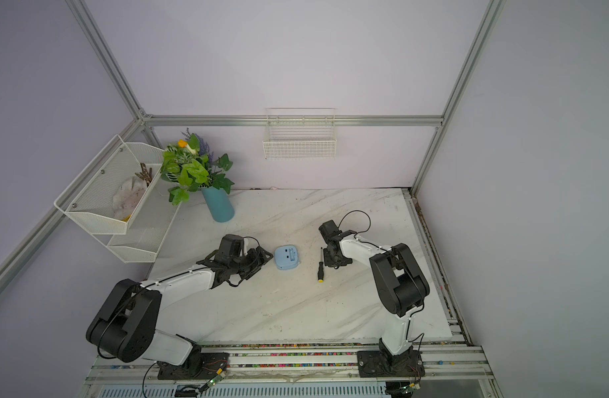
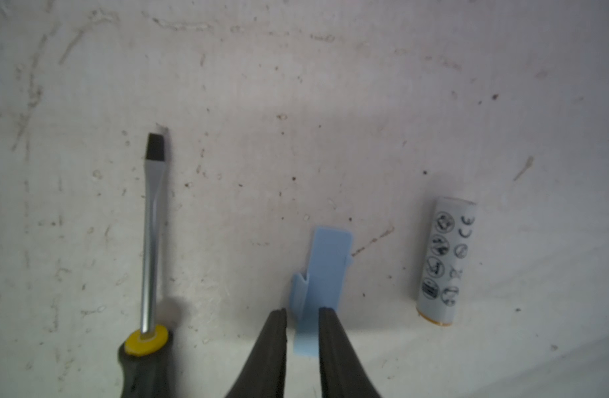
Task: Remove the battery from the alarm
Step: Pick up the cover from the center of the board.
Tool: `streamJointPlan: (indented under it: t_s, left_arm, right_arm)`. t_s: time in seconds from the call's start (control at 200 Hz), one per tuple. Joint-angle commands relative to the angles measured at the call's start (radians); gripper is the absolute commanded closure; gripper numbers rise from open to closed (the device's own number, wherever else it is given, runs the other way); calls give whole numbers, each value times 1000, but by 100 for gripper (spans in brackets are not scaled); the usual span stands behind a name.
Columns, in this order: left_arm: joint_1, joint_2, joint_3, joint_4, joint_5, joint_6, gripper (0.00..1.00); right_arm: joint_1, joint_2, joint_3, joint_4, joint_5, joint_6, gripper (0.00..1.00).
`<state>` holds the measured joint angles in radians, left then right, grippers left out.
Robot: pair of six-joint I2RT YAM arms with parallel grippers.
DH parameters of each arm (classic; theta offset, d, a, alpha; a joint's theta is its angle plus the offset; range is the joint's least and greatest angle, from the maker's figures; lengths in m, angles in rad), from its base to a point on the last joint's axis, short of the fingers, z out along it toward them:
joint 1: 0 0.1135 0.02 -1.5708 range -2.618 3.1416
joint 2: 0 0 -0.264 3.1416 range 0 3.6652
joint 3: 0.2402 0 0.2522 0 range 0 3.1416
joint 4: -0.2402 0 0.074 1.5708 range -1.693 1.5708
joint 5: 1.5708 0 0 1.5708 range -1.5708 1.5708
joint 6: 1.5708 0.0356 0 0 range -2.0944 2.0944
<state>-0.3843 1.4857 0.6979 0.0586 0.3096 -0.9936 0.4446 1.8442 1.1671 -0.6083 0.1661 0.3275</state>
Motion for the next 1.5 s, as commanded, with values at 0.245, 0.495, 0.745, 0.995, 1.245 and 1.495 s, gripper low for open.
streamJointPlan:
  t_s: [0.245,0.495,0.745,0.995,1.245,1.495]
  left_arm:
    - [11,5,-28,8,0,9,20]
    - [15,-3,-35,10,3,8,20]
    - [15,-6,-40,10,2,7,21]
    - [26,-40,-39,-10,2,23,21]
    - [102,-206,-118,260,119,31,18]
    - [151,-234,-240,776,274,-160,26]
  right_arm:
    - [-9,27,45,19,-4,-13,75]
    - [-18,43,48,18,10,2,76]
    - [-26,41,42,25,3,8,93]
    - [-29,-68,12,39,-94,20,100]
    - [-34,-189,-14,284,-919,21,100]
    - [1,-158,-121,948,-1389,441,100]
